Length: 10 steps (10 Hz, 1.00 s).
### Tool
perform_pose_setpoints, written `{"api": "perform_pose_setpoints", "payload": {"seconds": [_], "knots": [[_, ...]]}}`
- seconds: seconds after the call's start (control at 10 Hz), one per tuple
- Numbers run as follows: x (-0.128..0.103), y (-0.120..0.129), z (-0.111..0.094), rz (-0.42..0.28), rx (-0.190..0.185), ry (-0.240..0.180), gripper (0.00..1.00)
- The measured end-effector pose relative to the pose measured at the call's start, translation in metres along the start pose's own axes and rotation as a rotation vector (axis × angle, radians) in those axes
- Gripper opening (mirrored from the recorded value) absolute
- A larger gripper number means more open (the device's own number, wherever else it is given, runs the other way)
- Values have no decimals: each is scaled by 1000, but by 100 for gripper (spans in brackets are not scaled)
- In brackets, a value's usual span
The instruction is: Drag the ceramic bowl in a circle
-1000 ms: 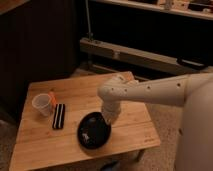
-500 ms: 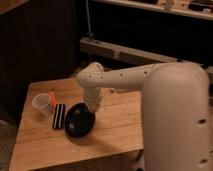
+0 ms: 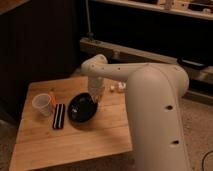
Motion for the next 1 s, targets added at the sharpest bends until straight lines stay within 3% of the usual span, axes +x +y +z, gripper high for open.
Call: {"api": "perform_pose_setpoints", "payload": {"seconds": [0.4,0.7,1.0], "knots": [[23,-73,10,181,45,20,0],[59,-127,13,291,103,41,0],[103,-167,14,348,145,76,0]]}}
